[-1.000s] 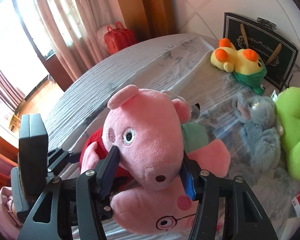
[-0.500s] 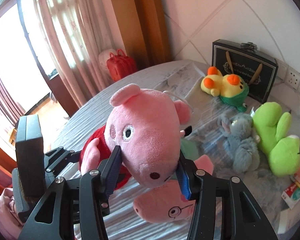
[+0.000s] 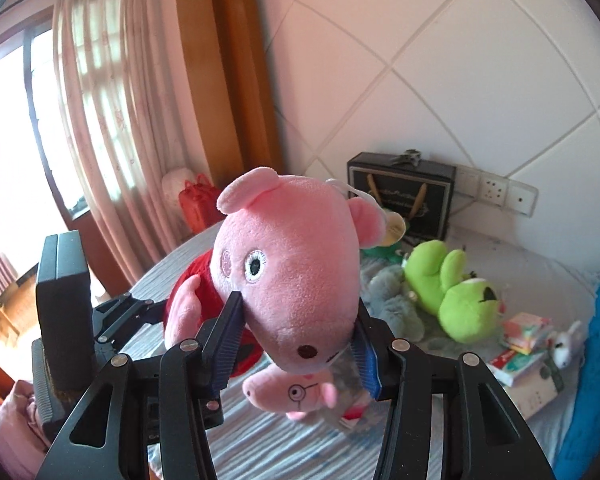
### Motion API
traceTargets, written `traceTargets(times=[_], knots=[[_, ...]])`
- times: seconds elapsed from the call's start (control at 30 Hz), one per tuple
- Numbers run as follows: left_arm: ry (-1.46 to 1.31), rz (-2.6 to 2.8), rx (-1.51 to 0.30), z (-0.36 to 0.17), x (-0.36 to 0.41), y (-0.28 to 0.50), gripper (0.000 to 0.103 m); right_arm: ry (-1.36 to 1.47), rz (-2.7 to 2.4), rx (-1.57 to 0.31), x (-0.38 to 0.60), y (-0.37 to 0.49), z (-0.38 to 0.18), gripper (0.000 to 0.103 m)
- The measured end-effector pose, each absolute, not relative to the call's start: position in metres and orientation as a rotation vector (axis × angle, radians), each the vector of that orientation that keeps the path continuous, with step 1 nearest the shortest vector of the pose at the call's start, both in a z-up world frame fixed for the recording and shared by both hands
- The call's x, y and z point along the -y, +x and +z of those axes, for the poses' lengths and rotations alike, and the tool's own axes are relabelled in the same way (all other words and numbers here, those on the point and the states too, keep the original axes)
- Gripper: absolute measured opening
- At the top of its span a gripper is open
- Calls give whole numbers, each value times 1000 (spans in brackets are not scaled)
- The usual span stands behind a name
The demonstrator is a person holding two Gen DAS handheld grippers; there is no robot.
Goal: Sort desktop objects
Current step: 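Carry the Peppa Pig plush with the right gripper over the blue bin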
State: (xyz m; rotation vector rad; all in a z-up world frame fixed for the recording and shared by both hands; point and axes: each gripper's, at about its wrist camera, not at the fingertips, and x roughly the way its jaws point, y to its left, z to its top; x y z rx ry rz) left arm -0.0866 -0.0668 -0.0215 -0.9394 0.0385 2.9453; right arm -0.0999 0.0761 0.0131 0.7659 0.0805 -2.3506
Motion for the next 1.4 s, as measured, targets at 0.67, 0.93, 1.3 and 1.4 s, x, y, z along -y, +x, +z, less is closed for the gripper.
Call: traceTargets(times=[0.67, 0.93, 1.3, 1.4], knots=[[-461, 2498, -289, 87, -229, -52, 72, 502, -2981, 156, -373, 25, 128, 49], [-471, 2368, -341, 107, -332, -36, 72, 448, -3147, 244, -479, 75, 152, 49], [-760, 2286, -410, 99, -428, -56, 72, 638, -3164, 361, -546, 24, 137, 49], [-884, 2238, -399, 91, -445, -64, 73, 707, -3154, 421, -559, 10, 127, 51]])
